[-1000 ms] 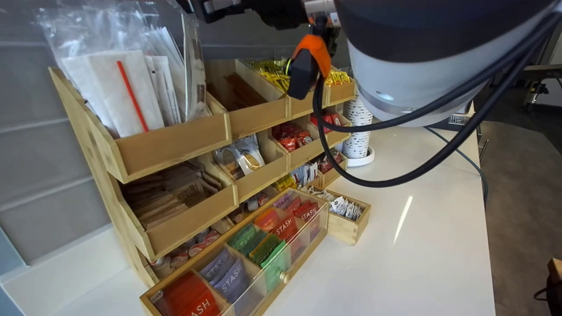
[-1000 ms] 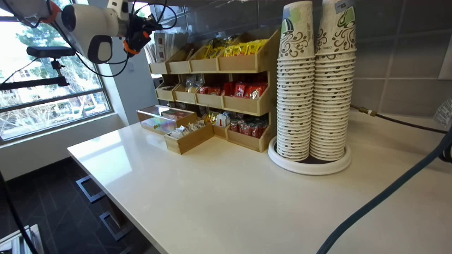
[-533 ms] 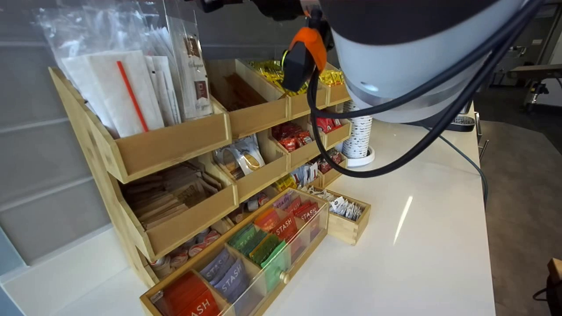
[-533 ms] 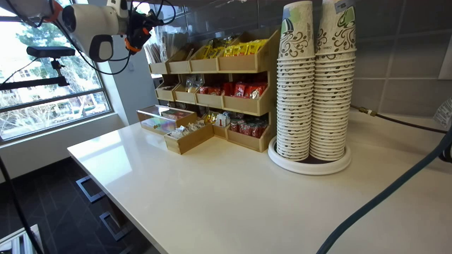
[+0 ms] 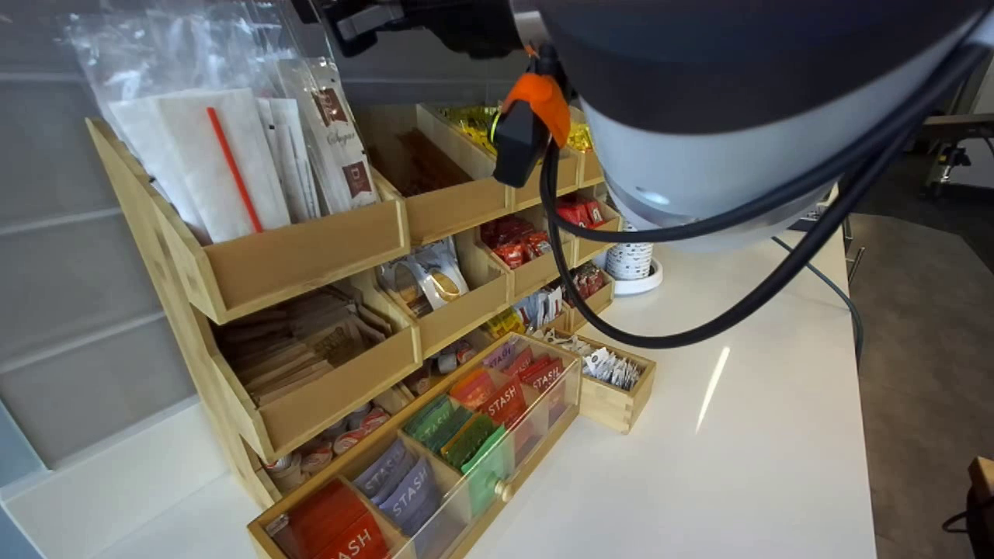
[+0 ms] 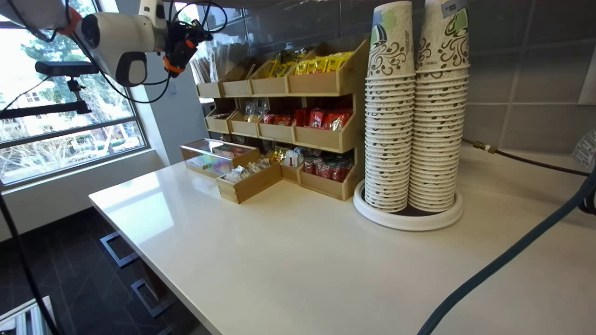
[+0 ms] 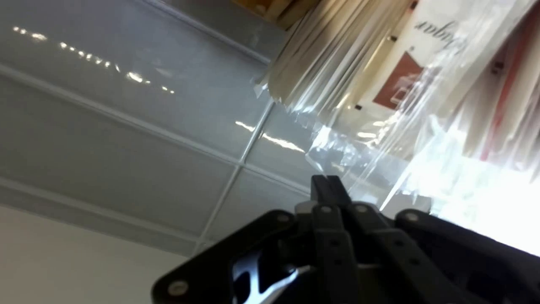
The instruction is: Put the plastic on the rack
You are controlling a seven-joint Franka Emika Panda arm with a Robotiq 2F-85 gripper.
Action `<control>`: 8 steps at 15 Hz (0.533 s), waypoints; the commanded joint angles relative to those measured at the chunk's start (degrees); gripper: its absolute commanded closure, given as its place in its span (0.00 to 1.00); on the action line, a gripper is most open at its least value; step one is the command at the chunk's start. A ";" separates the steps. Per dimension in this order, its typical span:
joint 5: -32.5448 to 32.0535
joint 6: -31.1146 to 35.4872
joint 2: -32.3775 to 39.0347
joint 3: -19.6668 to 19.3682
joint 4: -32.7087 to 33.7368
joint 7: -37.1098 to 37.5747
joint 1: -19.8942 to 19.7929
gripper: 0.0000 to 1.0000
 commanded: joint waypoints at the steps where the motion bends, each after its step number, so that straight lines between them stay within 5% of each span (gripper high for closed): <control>1: 1.46 -0.36 1.12 -0.71 1.97 -3.17 0.70 1.00; 5: 1.63 -0.41 1.11 -0.92 1.92 -4.08 0.71 1.00; 6: 1.64 -0.56 1.09 -0.96 1.85 -4.24 0.72 0.74; 8: 1.61 -0.85 1.06 -1.04 1.75 -4.69 0.77 0.67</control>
